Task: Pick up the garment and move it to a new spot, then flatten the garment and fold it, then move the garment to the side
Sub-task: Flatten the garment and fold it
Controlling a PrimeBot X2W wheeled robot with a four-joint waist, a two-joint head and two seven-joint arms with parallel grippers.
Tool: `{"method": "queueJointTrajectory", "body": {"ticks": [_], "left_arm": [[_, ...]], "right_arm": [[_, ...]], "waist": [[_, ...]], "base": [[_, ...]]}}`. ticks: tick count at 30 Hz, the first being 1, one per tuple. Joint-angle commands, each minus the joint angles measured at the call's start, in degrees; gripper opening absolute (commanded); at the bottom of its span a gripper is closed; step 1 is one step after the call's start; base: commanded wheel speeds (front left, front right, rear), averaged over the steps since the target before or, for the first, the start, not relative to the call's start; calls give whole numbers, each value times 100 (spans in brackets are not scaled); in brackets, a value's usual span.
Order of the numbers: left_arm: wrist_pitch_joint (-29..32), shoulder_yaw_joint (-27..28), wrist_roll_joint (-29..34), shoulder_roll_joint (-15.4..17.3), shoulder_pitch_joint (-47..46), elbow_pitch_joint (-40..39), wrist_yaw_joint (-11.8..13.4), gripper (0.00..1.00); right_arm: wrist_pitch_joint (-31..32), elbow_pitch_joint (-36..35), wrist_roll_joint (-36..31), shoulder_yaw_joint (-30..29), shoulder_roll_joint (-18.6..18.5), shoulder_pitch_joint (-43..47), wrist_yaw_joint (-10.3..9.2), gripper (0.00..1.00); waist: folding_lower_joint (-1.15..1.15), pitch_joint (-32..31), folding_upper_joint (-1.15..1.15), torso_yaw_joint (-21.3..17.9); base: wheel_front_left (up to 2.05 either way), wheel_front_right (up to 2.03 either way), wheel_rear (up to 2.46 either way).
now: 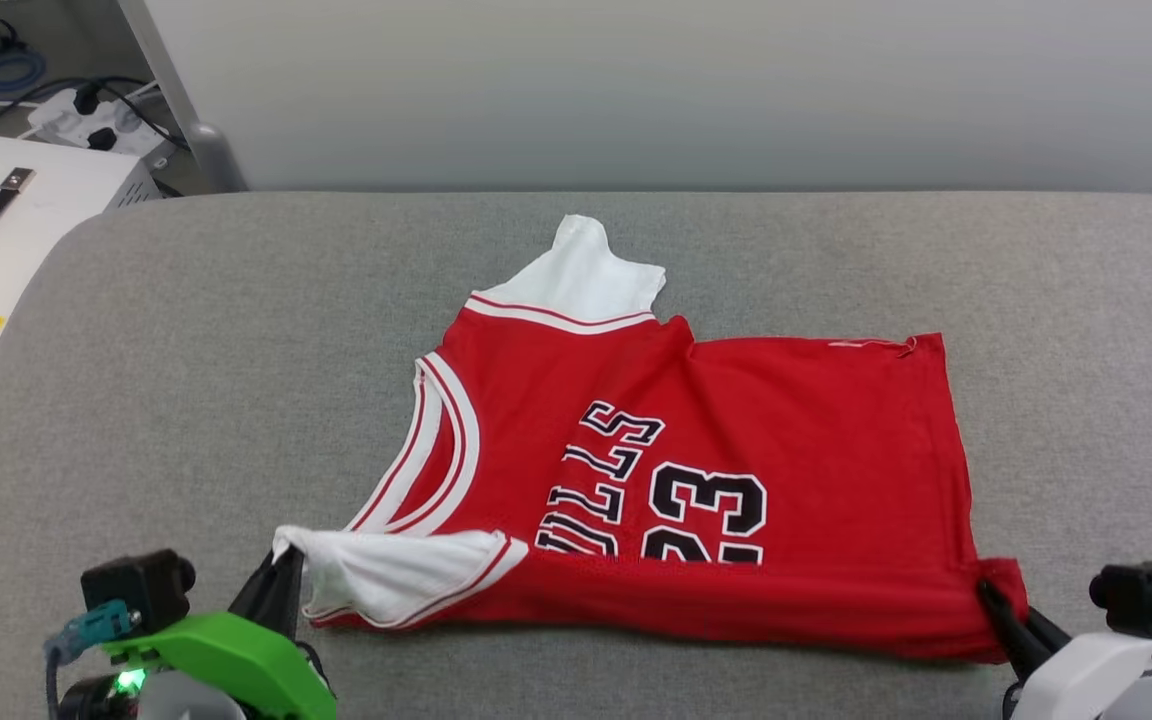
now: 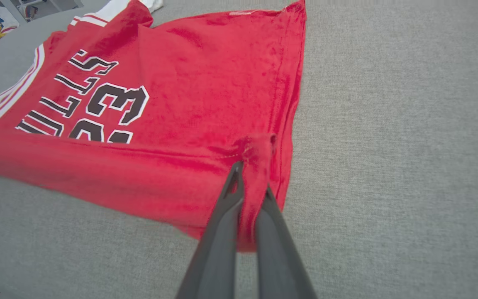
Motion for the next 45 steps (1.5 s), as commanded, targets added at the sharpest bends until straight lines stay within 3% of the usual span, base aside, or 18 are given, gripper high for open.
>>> {"method": "queueJointTrajectory", "body": {"ticks": [1,13,23,24,25,26,27,28,29,30,35,45], "left_arm": [[-20,-47,99,-49,-282,129,-90,0],[-283,-414,186,-505,-1608,1558,-674,0],[-367,-619,54,-799,-2196,2904,-1183,0],[-379,-634,49,-811,-2240,2994,-1231,0],[-374,-649,35,-828,-2270,3057,-1268,7],[-362,-675,27,-846,-2303,3129,-1308,22],[-356,-690,19,-861,-2325,3180,-1335,39],[-351,-701,4,-881,-2347,3240,-1356,51],[-352,-709,1,-890,-2365,3282,-1367,80],[-350,-713,-7,-901,-2381,3339,-1371,100],[-567,-631,38,-881,-2415,3499,-1273,100],[-832,-346,168,-547,-2072,3166,-710,100]], "right_arm": [[31,7,-42,13,-53,-217,-47,0],[-217,890,156,282,-259,-1252,-47,0],[-390,1624,346,831,-340,-1646,-47,0],[-420,1672,359,902,-359,-1692,-47,7],[-451,1708,372,947,-372,-1728,-47,25],[-493,1755,395,989,-384,-1765,-47,44],[-527,1792,412,1018,-396,-1789,-47,51],[-598,1818,417,1044,-414,-1817,-47,100],[-645,1839,436,1063,-421,-1833,-47,100],[-686,1869,456,1088,-430,-1851,-47,100],[-1141,1819,479,1105,-449,-1900,-47,100],[-2072,1403,68,538,-249,-1628,-47,100]], "waist": [[1,242,0,-22],[1,1034,0,-19],[1,1237,0,-23],[1,1256,0,-39],[1,1271,0,-45],[1,1276,0,-47],[1,1276,0,-47],[1,1280,0,-45],[1,1283,0,-44],[1,1282,0,-45],[1,1206,0,-61],[1,744,0,-79]], "base": [[0,0,0],[0,0,0],[0,0,0],[0,0,0],[0,0,0],[0,0,0],[0,0,0],[0,0,0],[0,0,0],[0,0,0],[0,0,0],[0,0,0]]}}
